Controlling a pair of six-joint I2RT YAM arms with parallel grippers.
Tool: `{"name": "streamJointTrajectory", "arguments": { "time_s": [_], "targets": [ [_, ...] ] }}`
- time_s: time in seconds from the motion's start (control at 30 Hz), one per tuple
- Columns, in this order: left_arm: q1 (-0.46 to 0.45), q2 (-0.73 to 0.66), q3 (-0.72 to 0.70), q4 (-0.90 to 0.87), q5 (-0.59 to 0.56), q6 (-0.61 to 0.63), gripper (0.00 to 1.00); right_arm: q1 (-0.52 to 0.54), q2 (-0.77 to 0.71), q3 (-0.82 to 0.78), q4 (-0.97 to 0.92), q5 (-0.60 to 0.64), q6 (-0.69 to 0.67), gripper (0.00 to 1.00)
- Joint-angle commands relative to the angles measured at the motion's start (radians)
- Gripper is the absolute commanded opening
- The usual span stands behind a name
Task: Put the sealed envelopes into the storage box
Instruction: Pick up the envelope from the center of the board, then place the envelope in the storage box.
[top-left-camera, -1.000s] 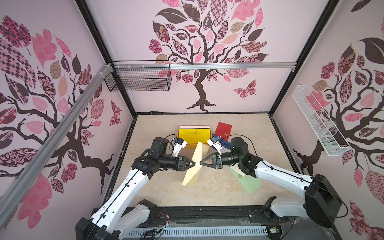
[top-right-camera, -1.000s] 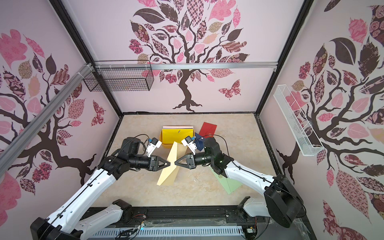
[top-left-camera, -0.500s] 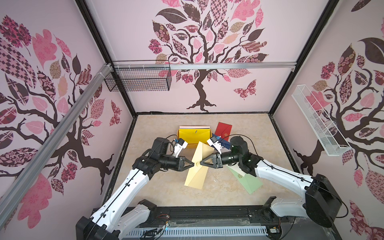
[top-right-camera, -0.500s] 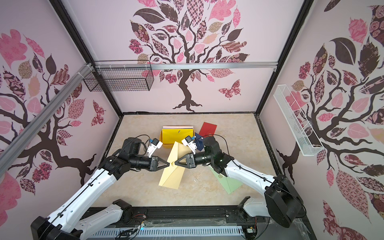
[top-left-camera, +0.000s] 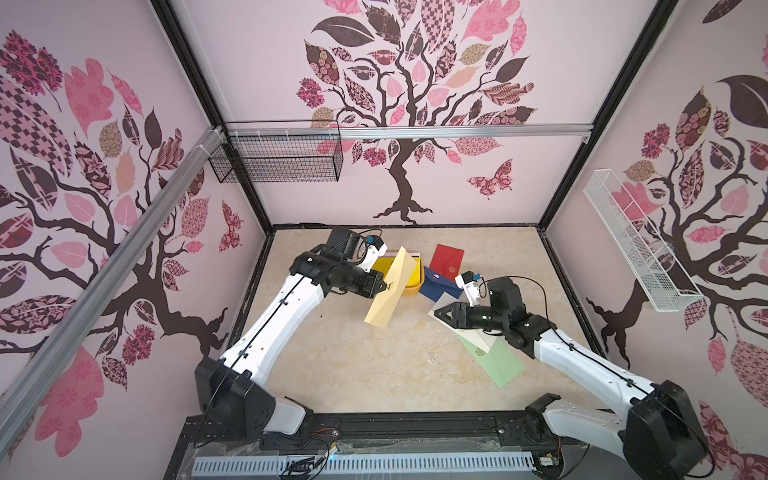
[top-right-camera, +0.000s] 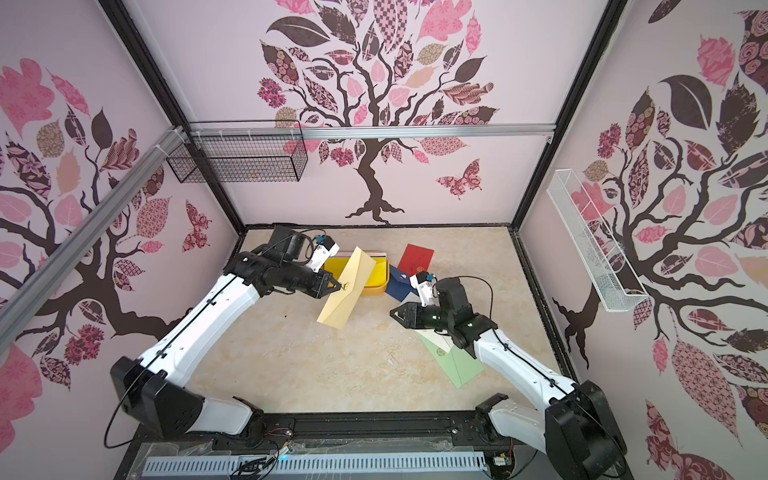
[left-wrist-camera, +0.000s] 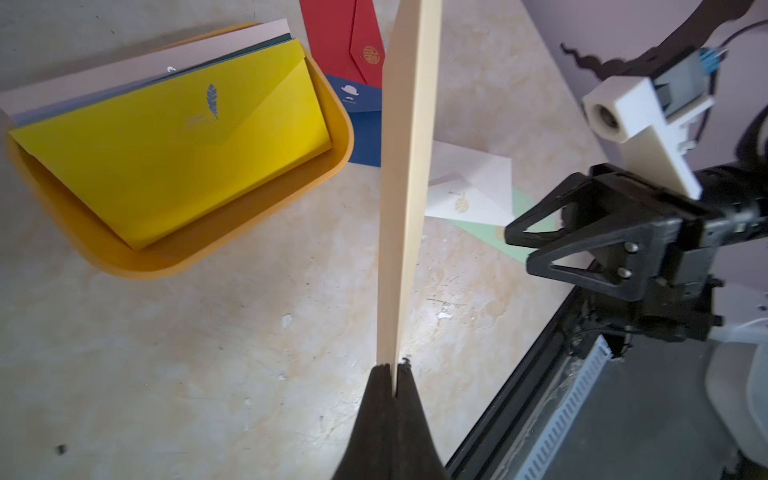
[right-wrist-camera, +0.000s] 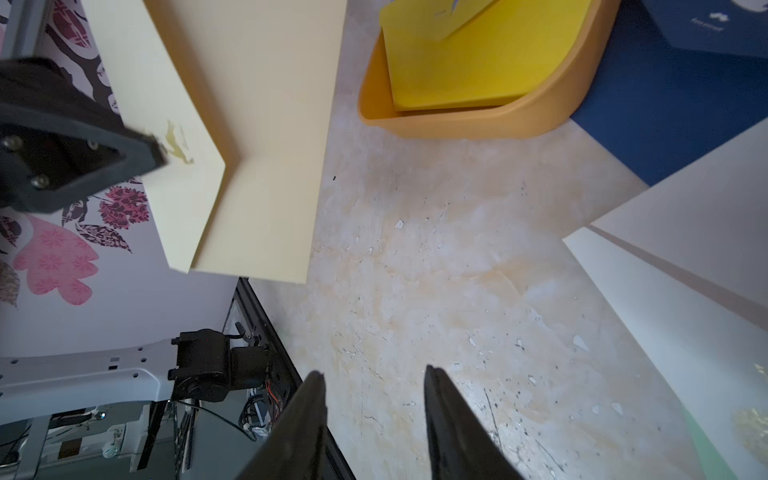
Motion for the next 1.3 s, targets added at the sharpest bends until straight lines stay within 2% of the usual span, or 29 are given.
{"name": "streamJointTrajectory", "arguments": {
  "time_s": [0.0,0.13,0.33,0.5,0.67,0.87,1.03,1.27],
  "targets": [
    [0.009,0.113,0.147,-0.132,-0.111,0.233,0.00,0.003,-0.050,-0.024,-0.043,0.041,-0.017,0.42],
    [0.014,0.252,0.322,-0.227,-0.101,0.392,0.00,0.002,-0.085,-0.064,-0.048,0.042,-0.004,0.42],
    [0.018,0.390,0.498,-0.291,-0.247,0.639,0.00,0.004,-0.114,-0.093,-0.087,0.012,0.003,0.41],
    [0.063,0.530,0.704,-0.359,-0.196,0.749,0.00,0.005,-0.099,-0.117,-0.082,-0.009,0.013,0.40],
    [0.059,0.619,0.729,-0.358,-0.201,0.872,0.00,0.004,-0.062,-0.111,-0.085,-0.025,0.018,0.39],
    [0.067,0.690,0.769,-0.340,-0.145,0.965,0.00,0.007,-0.028,-0.118,-0.073,-0.055,0.027,0.38],
    [0.075,0.757,0.815,-0.350,-0.136,0.998,0.00,0.008,-0.011,-0.117,-0.074,-0.054,0.025,0.38],
    [0.094,0.782,0.830,-0.392,-0.089,1.036,0.00,0.010,0.012,-0.116,-0.069,-0.063,0.024,0.37]
  ]
}}
